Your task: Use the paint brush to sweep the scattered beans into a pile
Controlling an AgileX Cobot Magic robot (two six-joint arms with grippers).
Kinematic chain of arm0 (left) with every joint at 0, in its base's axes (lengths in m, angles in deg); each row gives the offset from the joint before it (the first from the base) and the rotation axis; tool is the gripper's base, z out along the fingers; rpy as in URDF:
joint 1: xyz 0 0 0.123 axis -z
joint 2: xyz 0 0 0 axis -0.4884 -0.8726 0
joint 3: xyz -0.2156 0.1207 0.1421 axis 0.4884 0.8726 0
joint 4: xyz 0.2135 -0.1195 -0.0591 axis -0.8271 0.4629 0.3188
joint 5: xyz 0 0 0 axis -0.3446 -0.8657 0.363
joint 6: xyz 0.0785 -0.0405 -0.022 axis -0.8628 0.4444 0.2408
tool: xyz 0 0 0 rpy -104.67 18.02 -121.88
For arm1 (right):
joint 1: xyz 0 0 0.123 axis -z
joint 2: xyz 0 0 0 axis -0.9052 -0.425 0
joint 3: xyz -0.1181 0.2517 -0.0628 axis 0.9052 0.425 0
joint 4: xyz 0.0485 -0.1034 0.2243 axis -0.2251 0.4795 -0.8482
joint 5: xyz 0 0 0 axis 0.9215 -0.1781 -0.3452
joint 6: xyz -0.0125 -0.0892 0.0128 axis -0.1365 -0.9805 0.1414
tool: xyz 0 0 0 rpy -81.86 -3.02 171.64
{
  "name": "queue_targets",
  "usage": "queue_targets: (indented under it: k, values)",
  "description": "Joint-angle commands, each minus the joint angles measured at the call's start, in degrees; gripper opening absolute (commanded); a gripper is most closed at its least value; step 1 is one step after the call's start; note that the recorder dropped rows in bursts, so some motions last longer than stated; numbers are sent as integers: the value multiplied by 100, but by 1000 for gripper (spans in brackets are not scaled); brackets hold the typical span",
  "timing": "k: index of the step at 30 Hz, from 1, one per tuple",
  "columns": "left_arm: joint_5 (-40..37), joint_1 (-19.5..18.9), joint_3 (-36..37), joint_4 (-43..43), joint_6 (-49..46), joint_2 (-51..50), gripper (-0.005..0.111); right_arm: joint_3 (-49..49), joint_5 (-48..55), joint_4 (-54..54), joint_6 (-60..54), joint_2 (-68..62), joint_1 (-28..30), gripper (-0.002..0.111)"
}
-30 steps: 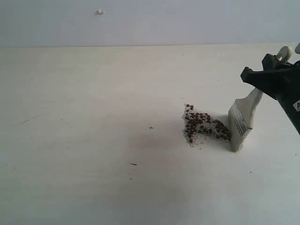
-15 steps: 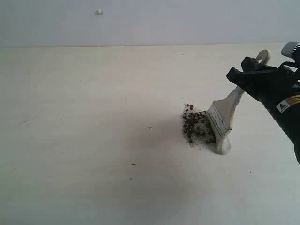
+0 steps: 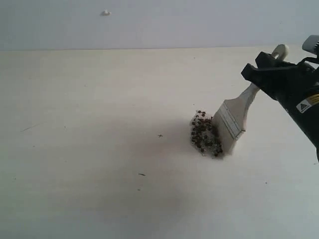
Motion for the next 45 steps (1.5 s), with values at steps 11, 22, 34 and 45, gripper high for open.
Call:
queue_targets:
  k: [11,22,34,45]
  values:
    - [4,11,14,30,-37,37,0,-5,878,-116,-1234,1510,-5,0]
    - [4,11,14,30,-37,37,0,-62,1023,-954,-2368,1559,-5,0]
    - [4,11,14,30,-37,37,0,-1136,1666,-227,-1586,-11,-5,0]
    - [4,11,14,30,-37,37,0,-1227,1765,532,-1422,-225,-5,2]
